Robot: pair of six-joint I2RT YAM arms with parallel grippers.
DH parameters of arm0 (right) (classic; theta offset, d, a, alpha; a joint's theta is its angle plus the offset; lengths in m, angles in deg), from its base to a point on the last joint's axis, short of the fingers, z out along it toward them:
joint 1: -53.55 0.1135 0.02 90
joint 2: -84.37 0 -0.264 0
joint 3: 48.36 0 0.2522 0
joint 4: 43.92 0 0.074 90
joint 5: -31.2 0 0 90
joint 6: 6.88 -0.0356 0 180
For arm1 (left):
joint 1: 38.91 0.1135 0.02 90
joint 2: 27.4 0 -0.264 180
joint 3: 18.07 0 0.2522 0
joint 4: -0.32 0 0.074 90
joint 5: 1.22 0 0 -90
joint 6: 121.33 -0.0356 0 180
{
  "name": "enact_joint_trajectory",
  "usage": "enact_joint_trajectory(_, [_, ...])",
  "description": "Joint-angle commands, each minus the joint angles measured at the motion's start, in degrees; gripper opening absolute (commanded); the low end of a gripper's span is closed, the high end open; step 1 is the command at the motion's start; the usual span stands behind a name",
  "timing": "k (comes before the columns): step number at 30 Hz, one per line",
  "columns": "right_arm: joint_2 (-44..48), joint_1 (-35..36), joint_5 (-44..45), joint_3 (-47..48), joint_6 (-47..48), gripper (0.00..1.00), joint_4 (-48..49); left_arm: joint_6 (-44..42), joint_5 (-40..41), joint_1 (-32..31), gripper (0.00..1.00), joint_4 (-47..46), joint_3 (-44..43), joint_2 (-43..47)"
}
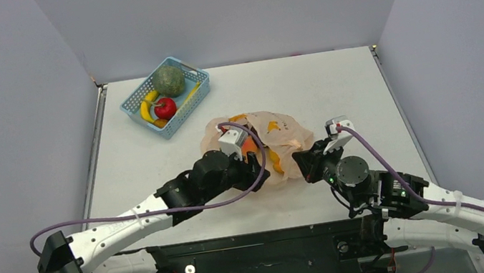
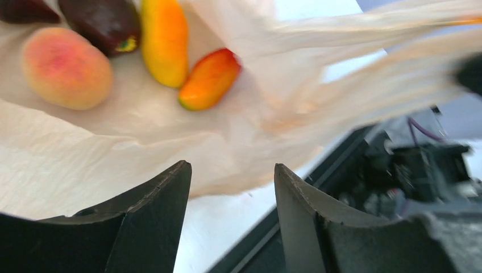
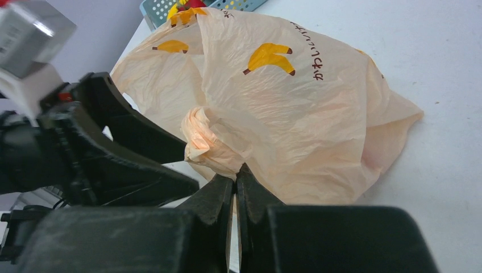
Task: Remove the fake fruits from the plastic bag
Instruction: Adjust the plastic bag at the center of the board, then take out the fake fruit from the plastic bag.
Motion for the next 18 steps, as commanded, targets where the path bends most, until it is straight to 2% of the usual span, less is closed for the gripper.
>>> enact_joint_trajectory(1, [2.0, 0.3, 4.0, 0.4, -0.2, 0.00, -1.9, -1.1, 11.6, 0.1, 0.53, -18.3, 5.4, -0.9])
enact_joint_trajectory(4, [2.7, 0.4, 4.3, 0.1, -0.2, 0.00, -2.0, -2.6, 14.7, 1.2, 0.56, -22.9, 7.4, -3.0])
enact_joint_trajectory(10, [1.3, 0.4, 2.9, -0.5, -0.4, 0.00, -1.5, -4.6, 8.3, 5.5, 0.56, -25.8, 2.9, -10.7])
enact_joint_trajectory(18, [0.7, 0.4, 1.3, -1.7, -1.4, 0.00, -0.5, -4.7, 2.0, 8.7, 0.54, -25.2, -3.6, -19.3])
